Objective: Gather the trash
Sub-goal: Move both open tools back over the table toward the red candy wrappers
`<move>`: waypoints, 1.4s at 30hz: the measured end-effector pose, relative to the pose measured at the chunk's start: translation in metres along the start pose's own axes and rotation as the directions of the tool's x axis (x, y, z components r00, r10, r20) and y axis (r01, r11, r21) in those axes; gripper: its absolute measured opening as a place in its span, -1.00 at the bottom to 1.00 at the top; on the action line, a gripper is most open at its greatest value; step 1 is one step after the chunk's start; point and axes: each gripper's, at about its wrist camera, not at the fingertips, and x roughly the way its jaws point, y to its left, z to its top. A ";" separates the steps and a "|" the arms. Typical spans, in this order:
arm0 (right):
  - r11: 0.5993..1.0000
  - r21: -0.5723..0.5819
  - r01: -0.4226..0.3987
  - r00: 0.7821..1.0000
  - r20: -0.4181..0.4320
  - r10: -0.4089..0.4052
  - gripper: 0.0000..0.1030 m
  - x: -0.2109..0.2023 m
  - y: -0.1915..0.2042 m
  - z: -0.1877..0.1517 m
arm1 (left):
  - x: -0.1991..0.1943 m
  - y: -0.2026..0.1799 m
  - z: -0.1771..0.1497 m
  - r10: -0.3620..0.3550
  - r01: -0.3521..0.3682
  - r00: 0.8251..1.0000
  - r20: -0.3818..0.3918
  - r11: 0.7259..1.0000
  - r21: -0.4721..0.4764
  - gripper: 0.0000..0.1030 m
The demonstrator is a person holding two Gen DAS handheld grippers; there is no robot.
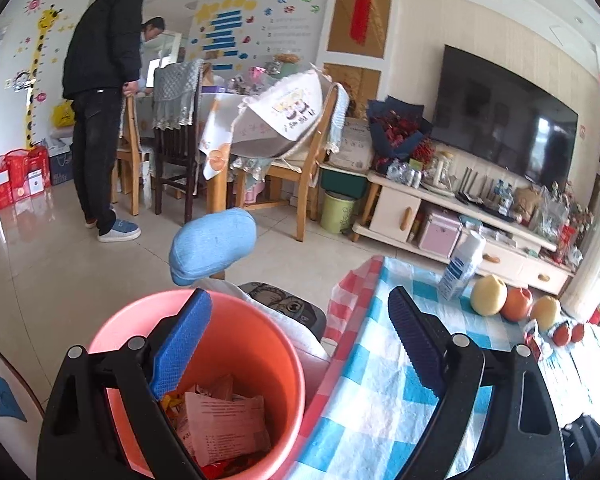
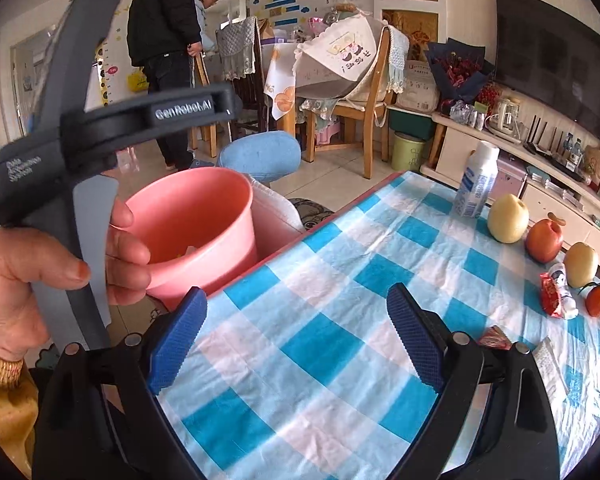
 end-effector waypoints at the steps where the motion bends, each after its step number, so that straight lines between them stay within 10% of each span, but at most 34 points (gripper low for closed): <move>1: 1.000 0.002 0.000 1.000 0.007 0.000 0.79 -0.005 -0.003 -0.002 | 0.002 -0.007 -0.002 -0.002 0.002 1.000 -0.012 1.000 0.019 0.73; 14: 0.995 0.096 0.029 0.994 0.106 -0.039 0.92 -0.070 -0.077 -0.016 | 0.011 -0.091 -0.032 -0.149 0.174 0.978 -0.144 0.968 0.183 0.73; 28: 0.919 0.367 0.144 0.979 0.083 -0.186 0.92 -0.117 -0.208 -0.044 | 0.026 -0.186 -0.085 -0.348 0.452 0.857 -0.381 0.862 0.229 0.70; 32: 0.866 0.466 0.179 0.971 0.057 -0.231 0.92 -0.119 -0.254 -0.057 | 0.034 -0.210 -0.100 -0.398 0.527 0.798 -0.453 0.826 0.202 0.60; 42: 0.814 0.514 0.270 0.959 -0.064 -0.277 0.92 -0.061 -0.323 -0.071 | 0.064 -0.247 -0.129 -0.349 0.548 0.758 -0.551 0.798 0.250 0.32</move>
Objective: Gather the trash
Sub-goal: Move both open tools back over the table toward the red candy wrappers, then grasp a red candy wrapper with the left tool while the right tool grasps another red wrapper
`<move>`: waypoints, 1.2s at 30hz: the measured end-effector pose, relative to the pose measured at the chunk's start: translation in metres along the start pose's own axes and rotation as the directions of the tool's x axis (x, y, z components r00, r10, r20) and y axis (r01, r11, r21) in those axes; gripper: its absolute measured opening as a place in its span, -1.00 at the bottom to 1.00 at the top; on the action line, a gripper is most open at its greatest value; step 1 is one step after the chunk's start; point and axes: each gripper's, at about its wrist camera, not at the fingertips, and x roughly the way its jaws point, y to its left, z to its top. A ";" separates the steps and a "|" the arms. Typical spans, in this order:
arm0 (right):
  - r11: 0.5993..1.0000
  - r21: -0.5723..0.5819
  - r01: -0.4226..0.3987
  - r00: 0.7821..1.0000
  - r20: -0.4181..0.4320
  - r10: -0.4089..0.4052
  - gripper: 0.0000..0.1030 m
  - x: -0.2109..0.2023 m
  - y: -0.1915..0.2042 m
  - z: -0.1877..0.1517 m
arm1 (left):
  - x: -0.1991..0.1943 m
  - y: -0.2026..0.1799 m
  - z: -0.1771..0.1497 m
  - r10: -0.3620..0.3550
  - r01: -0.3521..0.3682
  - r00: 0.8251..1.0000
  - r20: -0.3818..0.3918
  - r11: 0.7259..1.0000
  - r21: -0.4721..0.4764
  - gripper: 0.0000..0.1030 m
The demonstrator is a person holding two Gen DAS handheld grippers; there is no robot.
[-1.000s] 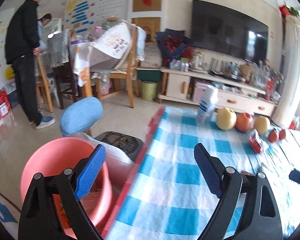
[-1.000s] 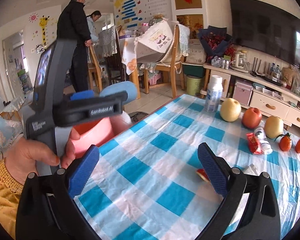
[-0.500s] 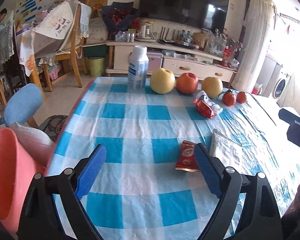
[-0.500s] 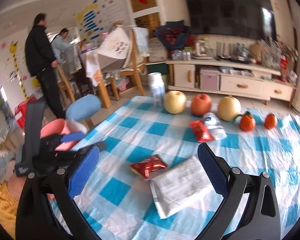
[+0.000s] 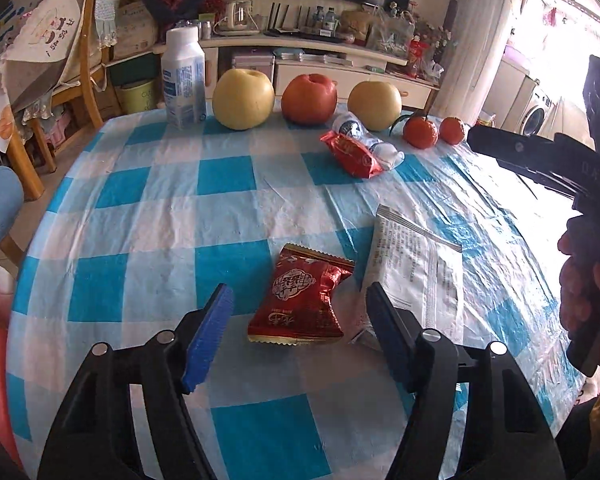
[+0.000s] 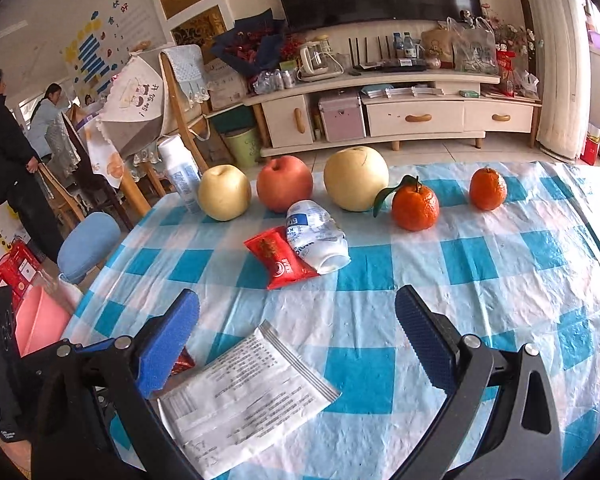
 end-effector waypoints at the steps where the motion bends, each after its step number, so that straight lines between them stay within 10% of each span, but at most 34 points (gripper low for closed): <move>1: 1.000 0.011 -0.005 1.000 -0.009 0.005 0.92 0.007 -0.002 0.001 | 0.005 -0.001 0.000 0.003 -0.003 1.000 -0.010 1.000 0.000 0.32; 27: 0.998 -0.061 -0.013 0.983 -0.185 0.001 0.74 0.142 0.000 0.029 | 0.023 0.008 0.001 0.009 -0.012 0.999 -0.040 0.998 -0.069 -0.02; 36: 0.974 -0.225 0.008 0.981 -0.189 -0.051 -0.03 0.144 0.025 0.019 | 0.014 0.016 0.002 0.017 -0.019 1.000 -0.016 0.994 -0.105 -0.02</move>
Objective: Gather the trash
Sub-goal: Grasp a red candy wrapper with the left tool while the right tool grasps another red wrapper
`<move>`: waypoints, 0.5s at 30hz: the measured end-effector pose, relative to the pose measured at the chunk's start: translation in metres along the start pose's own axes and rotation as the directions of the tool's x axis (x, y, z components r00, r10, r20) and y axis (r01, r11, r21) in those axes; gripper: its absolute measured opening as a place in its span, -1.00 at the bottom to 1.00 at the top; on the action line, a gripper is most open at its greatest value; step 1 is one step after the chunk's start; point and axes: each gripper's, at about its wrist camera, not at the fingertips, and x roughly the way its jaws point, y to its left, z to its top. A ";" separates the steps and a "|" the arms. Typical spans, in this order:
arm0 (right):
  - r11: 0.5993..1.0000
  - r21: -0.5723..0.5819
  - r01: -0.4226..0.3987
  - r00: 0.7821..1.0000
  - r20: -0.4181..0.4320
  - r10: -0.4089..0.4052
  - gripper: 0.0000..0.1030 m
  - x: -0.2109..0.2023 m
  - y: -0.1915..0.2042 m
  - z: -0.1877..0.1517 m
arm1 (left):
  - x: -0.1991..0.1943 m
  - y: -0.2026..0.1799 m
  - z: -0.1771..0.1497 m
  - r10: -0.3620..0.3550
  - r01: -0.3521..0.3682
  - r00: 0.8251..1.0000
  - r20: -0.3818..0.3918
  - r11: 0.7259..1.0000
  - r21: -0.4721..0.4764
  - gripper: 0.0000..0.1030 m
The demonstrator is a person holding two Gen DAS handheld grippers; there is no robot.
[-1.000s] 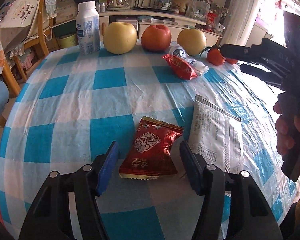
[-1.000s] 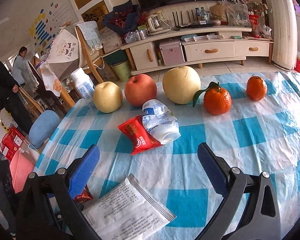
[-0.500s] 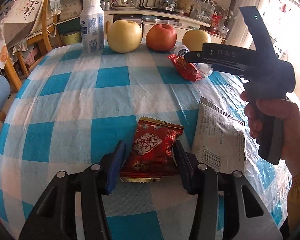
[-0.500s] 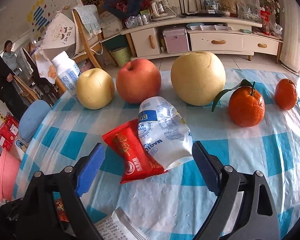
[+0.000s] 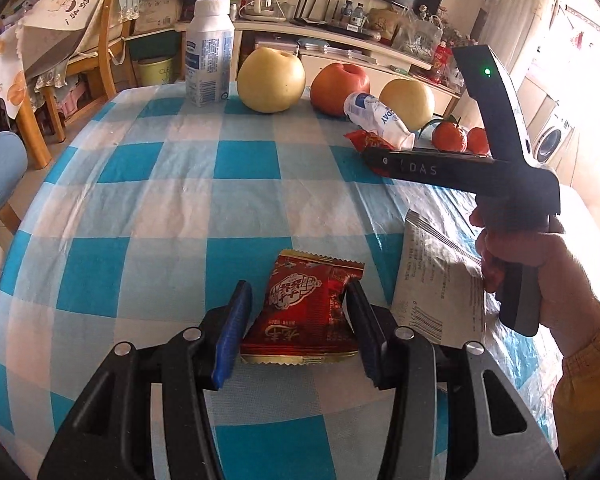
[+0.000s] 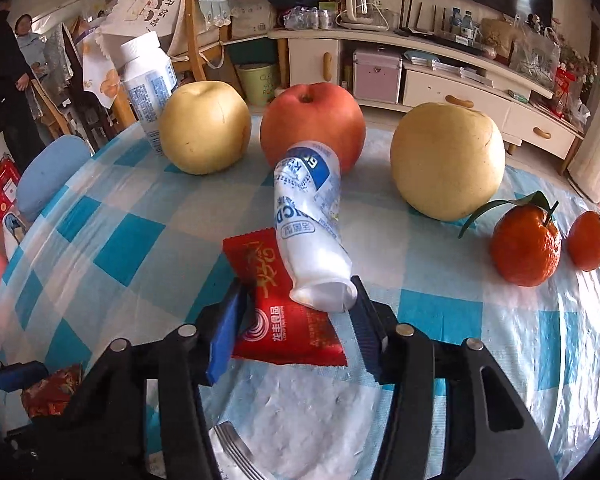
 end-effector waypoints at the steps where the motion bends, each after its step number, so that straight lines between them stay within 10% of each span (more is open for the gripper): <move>1: 1.000 -0.006 -0.001 1.000 0.003 0.001 -0.09 -0.001 0.001 -0.001 | -0.001 0.001 0.000 0.004 -0.004 1.000 0.002 1.000 -0.005 -0.02; 15: 0.984 -0.106 -0.142 0.990 -0.035 0.139 -0.30 -0.020 0.047 -0.021 | -0.022 0.024 0.002 0.024 -0.020 0.998 0.054 0.997 -0.071 -0.08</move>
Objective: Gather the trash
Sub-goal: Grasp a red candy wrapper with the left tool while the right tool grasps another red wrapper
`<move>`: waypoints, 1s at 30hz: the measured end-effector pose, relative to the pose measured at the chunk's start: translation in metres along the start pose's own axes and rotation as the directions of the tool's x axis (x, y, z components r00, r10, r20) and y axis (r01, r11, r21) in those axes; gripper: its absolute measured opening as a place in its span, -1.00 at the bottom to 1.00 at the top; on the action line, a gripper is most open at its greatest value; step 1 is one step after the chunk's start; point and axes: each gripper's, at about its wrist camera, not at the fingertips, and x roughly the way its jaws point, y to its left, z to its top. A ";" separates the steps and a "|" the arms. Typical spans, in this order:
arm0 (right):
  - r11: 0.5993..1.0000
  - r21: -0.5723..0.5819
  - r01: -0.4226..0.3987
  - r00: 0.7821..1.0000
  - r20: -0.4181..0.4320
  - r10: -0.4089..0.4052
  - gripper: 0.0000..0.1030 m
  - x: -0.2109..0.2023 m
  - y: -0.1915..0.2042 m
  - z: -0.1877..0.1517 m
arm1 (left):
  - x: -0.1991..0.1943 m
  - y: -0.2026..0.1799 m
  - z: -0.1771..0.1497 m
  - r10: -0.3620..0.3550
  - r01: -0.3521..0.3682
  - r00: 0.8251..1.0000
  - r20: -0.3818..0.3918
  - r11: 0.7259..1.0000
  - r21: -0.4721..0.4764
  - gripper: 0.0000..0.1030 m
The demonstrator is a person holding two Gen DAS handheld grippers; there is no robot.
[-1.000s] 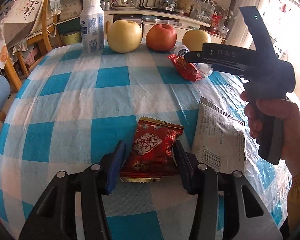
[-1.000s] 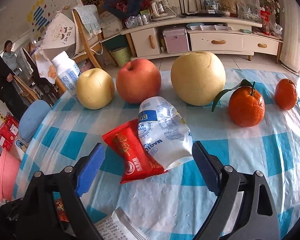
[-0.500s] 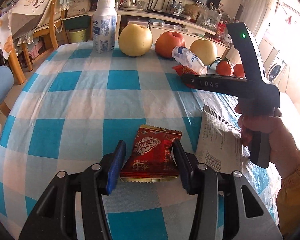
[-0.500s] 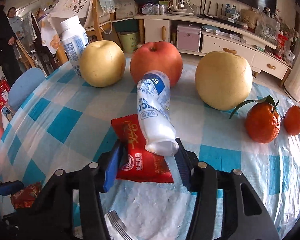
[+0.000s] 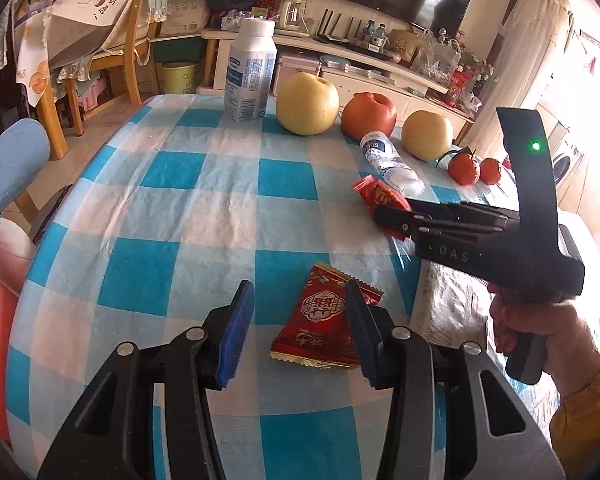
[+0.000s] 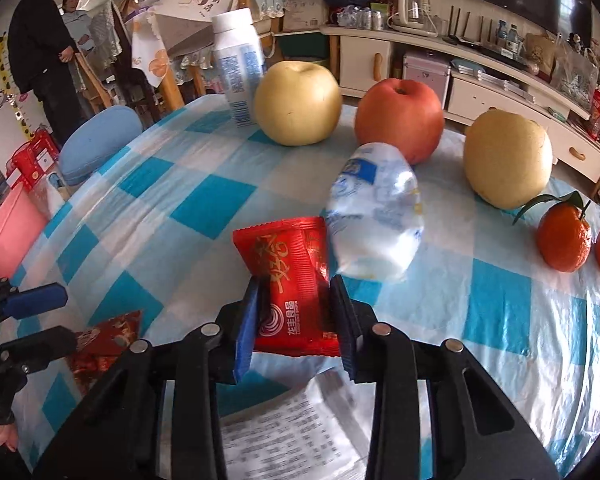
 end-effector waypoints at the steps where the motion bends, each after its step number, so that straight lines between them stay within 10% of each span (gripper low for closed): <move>1: 1.000 -0.011 -0.014 1.000 -0.005 0.014 -0.30 -0.001 0.006 -0.002 | -0.001 0.001 0.000 0.001 -0.001 1.000 -0.001 1.000 0.001 -0.10; 16: 0.992 -0.095 -0.089 0.995 -0.051 0.084 -0.16 -0.009 0.037 -0.014 | 0.004 0.005 -0.002 -0.004 0.004 0.999 -0.039 1.000 0.005 -0.10; 20: 0.991 -0.113 -0.076 0.996 -0.048 0.071 0.04 -0.010 0.037 -0.015 | 0.008 -0.001 -0.004 -0.060 0.063 0.996 -0.072 0.997 0.040 0.39; 30: 0.984 -0.175 -0.018 0.999 -0.039 0.011 -0.21 -0.003 0.046 -0.015 | 0.021 -0.021 -0.009 -0.025 0.035 0.996 -0.087 0.993 0.117 0.27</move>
